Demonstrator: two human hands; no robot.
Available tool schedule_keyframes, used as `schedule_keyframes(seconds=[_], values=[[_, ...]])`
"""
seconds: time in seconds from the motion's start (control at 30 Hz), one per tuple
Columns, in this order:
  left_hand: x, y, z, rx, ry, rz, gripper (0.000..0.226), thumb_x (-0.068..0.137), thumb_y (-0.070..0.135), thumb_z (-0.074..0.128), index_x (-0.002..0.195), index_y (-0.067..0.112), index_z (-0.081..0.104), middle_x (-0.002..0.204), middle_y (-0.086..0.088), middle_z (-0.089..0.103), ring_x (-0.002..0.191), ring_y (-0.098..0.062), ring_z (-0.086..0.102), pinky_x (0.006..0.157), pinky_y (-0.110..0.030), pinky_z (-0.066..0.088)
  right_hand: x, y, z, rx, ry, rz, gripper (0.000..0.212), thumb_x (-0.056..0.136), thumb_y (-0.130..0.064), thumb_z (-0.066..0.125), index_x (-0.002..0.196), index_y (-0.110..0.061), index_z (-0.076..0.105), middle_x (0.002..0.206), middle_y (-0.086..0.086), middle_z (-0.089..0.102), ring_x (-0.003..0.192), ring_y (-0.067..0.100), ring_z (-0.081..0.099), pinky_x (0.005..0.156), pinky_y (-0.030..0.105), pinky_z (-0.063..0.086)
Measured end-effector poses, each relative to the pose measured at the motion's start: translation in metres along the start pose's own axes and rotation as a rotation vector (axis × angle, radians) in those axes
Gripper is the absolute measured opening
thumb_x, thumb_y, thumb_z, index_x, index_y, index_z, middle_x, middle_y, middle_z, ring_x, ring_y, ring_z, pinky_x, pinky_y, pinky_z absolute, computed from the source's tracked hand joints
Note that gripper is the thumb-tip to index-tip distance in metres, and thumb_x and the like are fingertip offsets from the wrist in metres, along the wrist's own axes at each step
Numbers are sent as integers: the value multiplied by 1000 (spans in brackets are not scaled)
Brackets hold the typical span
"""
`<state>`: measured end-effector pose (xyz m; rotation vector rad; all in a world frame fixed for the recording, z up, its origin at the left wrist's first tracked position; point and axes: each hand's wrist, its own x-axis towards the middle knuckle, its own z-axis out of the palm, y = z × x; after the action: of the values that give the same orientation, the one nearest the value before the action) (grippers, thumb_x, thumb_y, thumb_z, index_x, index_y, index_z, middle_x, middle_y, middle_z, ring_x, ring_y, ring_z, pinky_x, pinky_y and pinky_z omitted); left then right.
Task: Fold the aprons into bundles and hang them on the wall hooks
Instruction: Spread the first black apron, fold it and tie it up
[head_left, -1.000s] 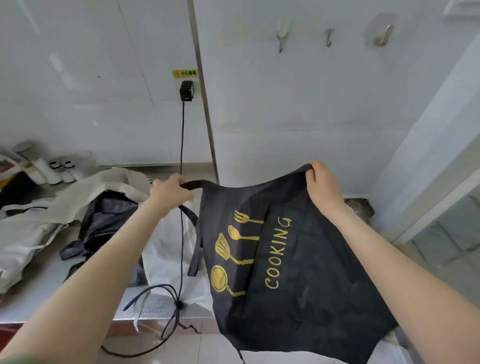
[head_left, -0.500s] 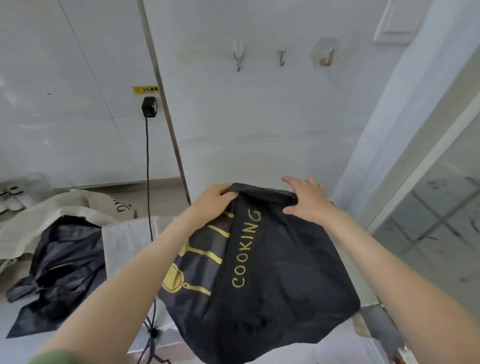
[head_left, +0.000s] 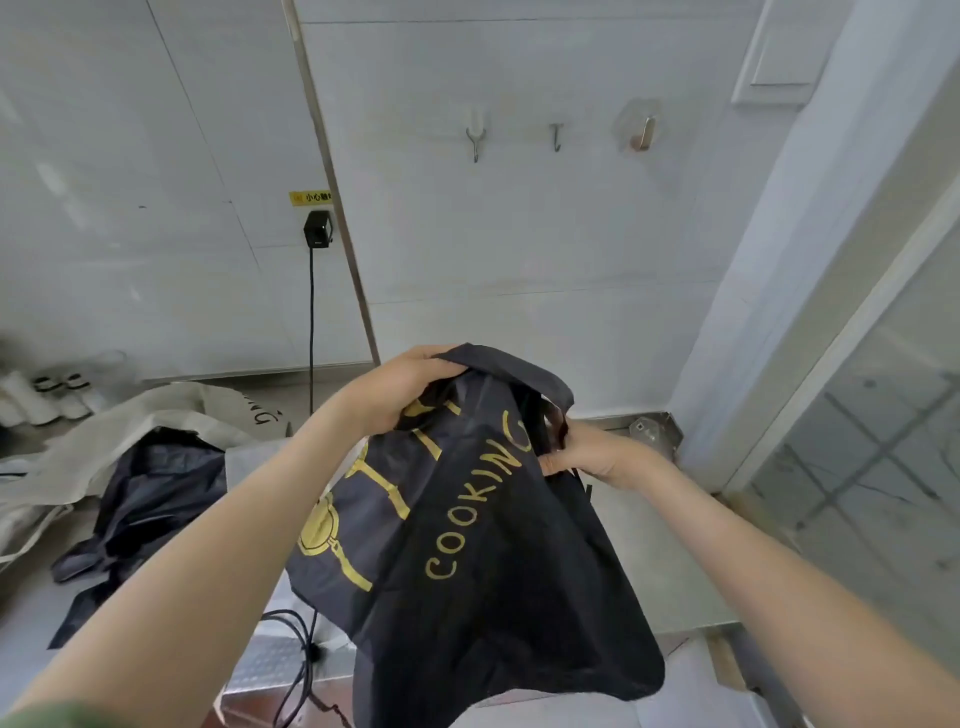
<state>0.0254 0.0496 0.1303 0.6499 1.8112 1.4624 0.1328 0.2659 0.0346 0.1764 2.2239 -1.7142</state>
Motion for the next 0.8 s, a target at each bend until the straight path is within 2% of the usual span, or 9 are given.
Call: schedule_keyframes(seconds=[0.07, 0.17, 0.27, 0.37, 0.47, 0.53, 0.63, 0.73, 0.8], values=[[-1, 0, -1, 0, 20, -28, 24, 100, 15, 44, 99, 20, 68, 91, -1, 74, 90, -22, 67, 84, -33, 51, -3, -5, 10, -50, -126, -2, 36, 80, -4, 72, 111, -20, 63, 108, -13, 70, 104, 5, 64, 91, 21, 48], [-3, -3, -6, 29, 62, -82, 22, 101, 21, 44, 98, 23, 66, 86, 2, 75, 86, -19, 68, 80, -31, 53, -4, -9, 16, -202, -84, 44, 26, 86, 7, 58, 84, -18, 63, 78, -16, 69, 79, 1, 63, 71, 9, 46], [-5, -6, -15, 172, 50, -126, 16, 98, 24, 50, 103, 26, 65, 99, 2, 73, 96, -21, 67, 87, -33, 53, -2, -2, 8, -281, 189, 142, 19, 85, 1, 50, 72, -12, 51, 57, 1, 50, 52, 15, 46, 50, 24, 36], [-11, -3, -33, 517, -32, -162, 19, 93, 22, 60, 111, 27, 62, 106, 5, 69, 99, -16, 65, 87, -29, 51, -7, -3, -10, -287, 388, 182, 20, 93, -2, 36, 85, -14, 51, 48, 6, 48, 34, 13, 45, 40, 24, 32], [-10, -1, -49, 968, -19, -174, 20, 90, 28, 61, 106, 17, 65, 101, -2, 68, 96, -19, 63, 89, -35, 50, -15, -15, -29, -51, 505, 137, 21, 99, -3, 31, 113, -11, 44, 59, 13, 63, 48, 20, 62, 41, 26, 48], [-6, 1, -54, 1113, 116, -129, 25, 91, 34, 58, 98, 13, 68, 93, -4, 68, 91, -21, 62, 83, -34, 49, -17, -28, -39, -42, 594, 11, 27, 96, 0, 45, 121, -7, 52, 78, 4, 70, 77, 23, 67, 65, 27, 55], [-8, 8, -51, 1218, 511, -13, 24, 95, 24, 46, 84, 10, 62, 82, -6, 62, 80, -26, 57, 69, -34, 43, -30, -59, -41, -322, 723, -263, 41, 95, -1, 45, 133, -16, 52, 116, -3, 62, 112, 18, 55, 88, 23, 41], [-12, 6, -57, 1351, 930, 452, 10, 81, 2, 51, 79, 0, 61, 77, -19, 55, 77, -38, 51, 66, -39, 37, -45, -76, -33, -349, 849, -462, 39, 95, 1, 44, 132, -10, 50, 109, -1, 58, 99, 10, 51, 79, 13, 35], [-13, -7, -65, 1335, 946, 611, 12, 74, 1, 56, 82, -3, 63, 86, -23, 57, 82, -41, 51, 70, -42, 37, -52, -73, -26, -390, 916, -540, 20, 92, 3, 47, 109, -1, 56, 94, 10, 60, 85, 20, 52, 69, 19, 34]])
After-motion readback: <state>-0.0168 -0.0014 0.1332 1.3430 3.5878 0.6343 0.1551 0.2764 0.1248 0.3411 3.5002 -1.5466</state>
